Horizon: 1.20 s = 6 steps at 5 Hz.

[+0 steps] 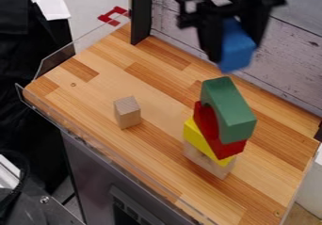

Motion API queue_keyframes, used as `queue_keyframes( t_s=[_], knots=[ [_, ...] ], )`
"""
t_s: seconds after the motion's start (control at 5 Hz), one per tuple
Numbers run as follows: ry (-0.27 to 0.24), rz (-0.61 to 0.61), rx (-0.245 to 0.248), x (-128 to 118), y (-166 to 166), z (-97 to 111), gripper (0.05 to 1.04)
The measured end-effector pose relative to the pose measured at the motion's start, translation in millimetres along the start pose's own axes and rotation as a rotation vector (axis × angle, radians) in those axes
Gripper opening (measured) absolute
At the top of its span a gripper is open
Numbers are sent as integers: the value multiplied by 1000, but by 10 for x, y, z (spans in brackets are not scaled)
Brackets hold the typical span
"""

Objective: Remove the blue block from the tower and put it in the table

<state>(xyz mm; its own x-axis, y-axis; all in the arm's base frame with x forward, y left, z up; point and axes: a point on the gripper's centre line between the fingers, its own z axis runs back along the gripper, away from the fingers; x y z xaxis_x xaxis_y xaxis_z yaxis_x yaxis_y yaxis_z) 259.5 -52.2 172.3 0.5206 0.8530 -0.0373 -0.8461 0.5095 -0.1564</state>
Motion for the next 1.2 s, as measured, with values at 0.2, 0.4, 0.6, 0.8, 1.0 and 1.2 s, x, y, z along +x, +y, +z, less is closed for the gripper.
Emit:
queue_keyframes(
  t_s=[0.2, 0.4, 0.6, 0.8, 1.0, 1.2],
  knots=[
    [-30, 231, 50, 353, 240, 55, 564],
    [-97, 472, 49, 743, 501, 40, 564],
    [-83, 713, 63, 945, 658, -259, 564],
    [-60, 680, 101, 1077, 713, -670, 564],
    [-30, 639, 66, 1162, 738, -928, 564],
    [-8, 599, 66, 1243, 748, -1091, 564]
  ],
)
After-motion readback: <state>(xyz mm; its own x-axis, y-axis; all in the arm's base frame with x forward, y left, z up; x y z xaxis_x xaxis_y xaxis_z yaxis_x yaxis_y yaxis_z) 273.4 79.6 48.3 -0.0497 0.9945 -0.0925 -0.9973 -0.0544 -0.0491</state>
